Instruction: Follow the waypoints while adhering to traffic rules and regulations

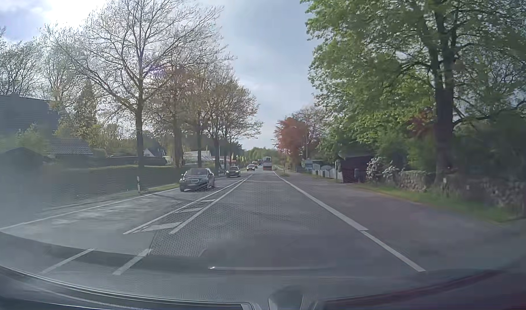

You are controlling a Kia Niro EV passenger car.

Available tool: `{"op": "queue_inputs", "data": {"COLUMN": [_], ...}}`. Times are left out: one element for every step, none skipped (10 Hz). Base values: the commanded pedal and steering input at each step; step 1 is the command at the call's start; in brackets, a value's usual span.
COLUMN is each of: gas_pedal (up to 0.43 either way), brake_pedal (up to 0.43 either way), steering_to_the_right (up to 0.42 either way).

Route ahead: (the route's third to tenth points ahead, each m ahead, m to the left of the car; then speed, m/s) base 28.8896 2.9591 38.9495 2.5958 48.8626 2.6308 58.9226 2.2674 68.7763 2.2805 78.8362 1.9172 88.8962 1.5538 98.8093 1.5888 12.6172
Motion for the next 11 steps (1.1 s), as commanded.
{"op": "queue_inputs", "data": {"gas_pedal": [0.138, 0.13, 0.13, 0.13, 0.13, 0.13, 0.13, 0.13, 0.13, 0.13, 0.13], "brake_pedal": [0.0, 0.0, 0.0, 0.0, 0.0, 0.0, 0.0, 0.0, 0.0, 0.0, 0.0], "steering_to_the_right": [-0.002, -0.002, -0.002, -0.002, -0.002, -0.002, -0.002, -0.002, -0.002, -0.002, -0.002]}}
